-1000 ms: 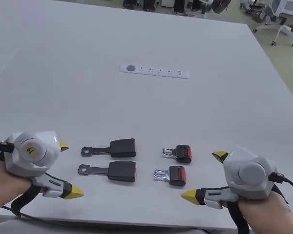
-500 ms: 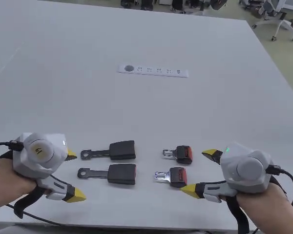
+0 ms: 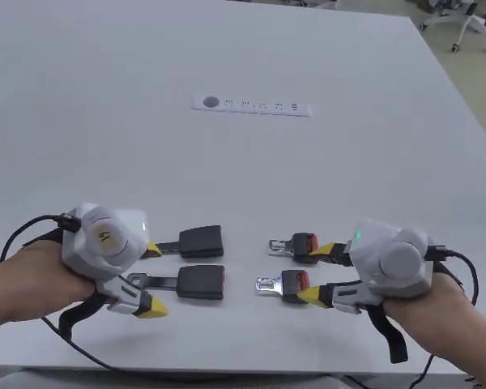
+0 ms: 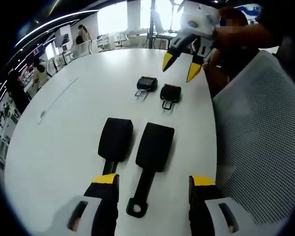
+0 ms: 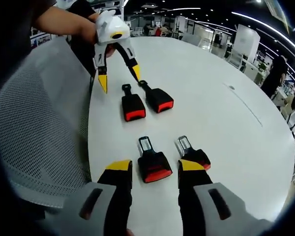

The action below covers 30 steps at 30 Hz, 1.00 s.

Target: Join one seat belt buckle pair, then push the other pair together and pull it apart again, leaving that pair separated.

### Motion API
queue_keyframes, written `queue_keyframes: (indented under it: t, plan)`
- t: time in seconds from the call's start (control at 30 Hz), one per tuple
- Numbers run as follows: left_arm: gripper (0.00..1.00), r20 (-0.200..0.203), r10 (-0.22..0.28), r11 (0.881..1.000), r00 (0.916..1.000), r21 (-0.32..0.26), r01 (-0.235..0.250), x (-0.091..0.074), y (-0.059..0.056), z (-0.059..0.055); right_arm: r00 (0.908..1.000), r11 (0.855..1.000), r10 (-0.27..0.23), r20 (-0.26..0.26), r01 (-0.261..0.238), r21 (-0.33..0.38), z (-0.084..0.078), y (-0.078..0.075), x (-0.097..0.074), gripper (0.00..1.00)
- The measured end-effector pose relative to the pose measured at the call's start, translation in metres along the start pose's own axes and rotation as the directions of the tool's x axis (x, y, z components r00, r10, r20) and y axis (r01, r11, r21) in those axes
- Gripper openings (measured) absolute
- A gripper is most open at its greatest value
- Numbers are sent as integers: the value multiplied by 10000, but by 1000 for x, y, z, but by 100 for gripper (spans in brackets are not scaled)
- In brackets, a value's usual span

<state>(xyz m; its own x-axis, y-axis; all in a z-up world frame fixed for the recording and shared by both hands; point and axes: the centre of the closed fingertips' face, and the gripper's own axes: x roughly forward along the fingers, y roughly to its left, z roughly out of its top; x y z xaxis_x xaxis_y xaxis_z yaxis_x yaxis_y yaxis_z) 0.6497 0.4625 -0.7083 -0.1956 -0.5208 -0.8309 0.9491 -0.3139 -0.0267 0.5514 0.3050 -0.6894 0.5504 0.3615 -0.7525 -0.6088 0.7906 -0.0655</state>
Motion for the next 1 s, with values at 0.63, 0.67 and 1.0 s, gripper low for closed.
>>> queue_keyframes:
  t: [0.63,0.67,1.0]
  plan:
    - [47,-16,-535,9910,9986,1231,533,33,2,18,9755,9684,1279,-1789,-1618,-1900,-13,4,27,32]
    - [47,8,-577,9903,9983,1262,572,35,1,18,9745,9670,1324,-1810,-1671,-1924,-14,4,27,32]
    - [46,-227,-693,9842,9973,1620,720,48,0,16,9614,9590,1615,-2228,-2062,-1945,-26,2,32,30]
